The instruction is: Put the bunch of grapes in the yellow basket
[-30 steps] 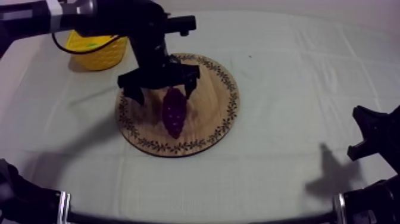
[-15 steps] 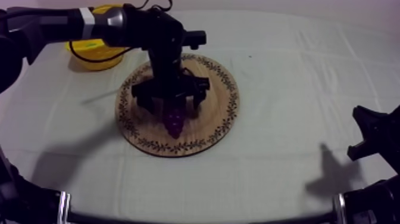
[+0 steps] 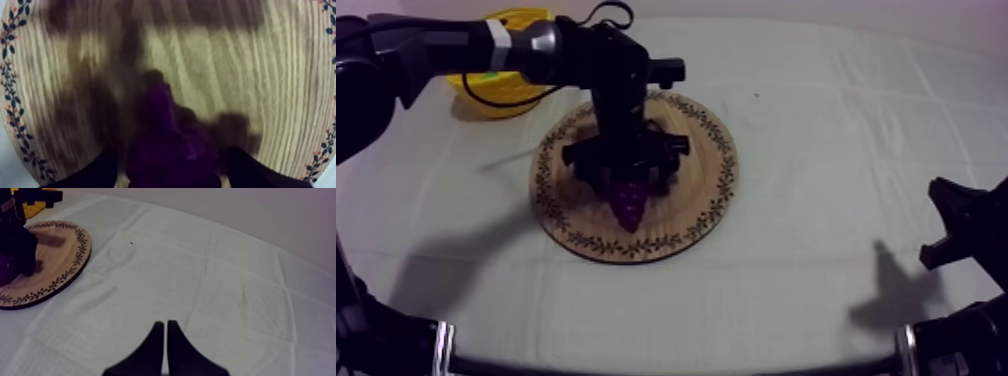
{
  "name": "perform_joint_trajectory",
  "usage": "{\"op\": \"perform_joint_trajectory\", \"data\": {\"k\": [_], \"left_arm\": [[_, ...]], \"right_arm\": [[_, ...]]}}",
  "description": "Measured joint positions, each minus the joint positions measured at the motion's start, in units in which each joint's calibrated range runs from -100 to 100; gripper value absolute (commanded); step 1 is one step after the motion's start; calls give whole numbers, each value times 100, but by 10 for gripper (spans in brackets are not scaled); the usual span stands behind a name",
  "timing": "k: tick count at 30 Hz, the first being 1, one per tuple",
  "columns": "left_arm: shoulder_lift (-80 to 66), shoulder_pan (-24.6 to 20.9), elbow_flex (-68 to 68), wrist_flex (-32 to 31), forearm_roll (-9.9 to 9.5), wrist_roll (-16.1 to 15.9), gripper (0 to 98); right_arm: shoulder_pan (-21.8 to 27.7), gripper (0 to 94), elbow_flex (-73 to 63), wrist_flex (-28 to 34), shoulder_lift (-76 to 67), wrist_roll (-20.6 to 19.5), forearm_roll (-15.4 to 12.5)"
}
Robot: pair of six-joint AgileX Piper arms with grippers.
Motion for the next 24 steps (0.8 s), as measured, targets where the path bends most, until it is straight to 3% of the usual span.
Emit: {"op": "perform_joint_trajectory", "data": {"k": [9, 15, 24], "left_arm": [[-40, -3, 39, -111, -17, -134, 494], [-225, 17, 175, -297, -156, -158, 389], [-1105, -35, 577, -74, -355, -377, 347]], "right_arm": [[0, 4, 0, 0, 0, 0, 0], [0, 4, 0, 0, 0, 0, 0], [0, 4, 0, 0, 0, 0, 0]]}}
